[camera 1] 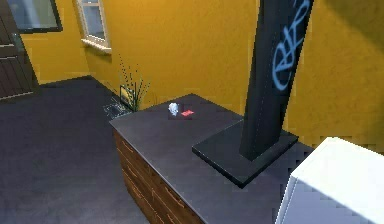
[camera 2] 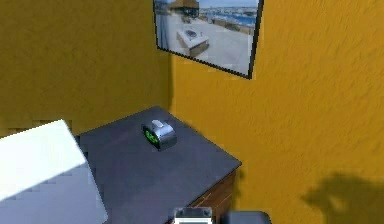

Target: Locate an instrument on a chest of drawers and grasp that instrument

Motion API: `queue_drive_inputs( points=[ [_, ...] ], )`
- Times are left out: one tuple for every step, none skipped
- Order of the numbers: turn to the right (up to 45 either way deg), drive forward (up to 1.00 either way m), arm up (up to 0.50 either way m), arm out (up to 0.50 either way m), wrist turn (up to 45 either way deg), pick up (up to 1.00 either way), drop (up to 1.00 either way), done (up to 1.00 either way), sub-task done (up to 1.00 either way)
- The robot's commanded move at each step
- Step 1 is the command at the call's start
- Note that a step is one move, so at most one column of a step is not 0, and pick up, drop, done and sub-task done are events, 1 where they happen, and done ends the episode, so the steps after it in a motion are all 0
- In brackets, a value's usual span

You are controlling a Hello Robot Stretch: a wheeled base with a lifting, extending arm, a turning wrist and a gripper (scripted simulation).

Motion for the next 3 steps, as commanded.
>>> queue_drive_inputs(
  points=[
    [0.0,0.0,0.0,0.5,0.0,0.0,0.0,0.0,0.0],
    [0.0,0.0,0.0,0.0,45.0,0.0,0.0,0.0,0.0],
    [0.0,0.0,0.0,0.0,45.0,0.0,0.0,0.0,0.0]
  ],
)
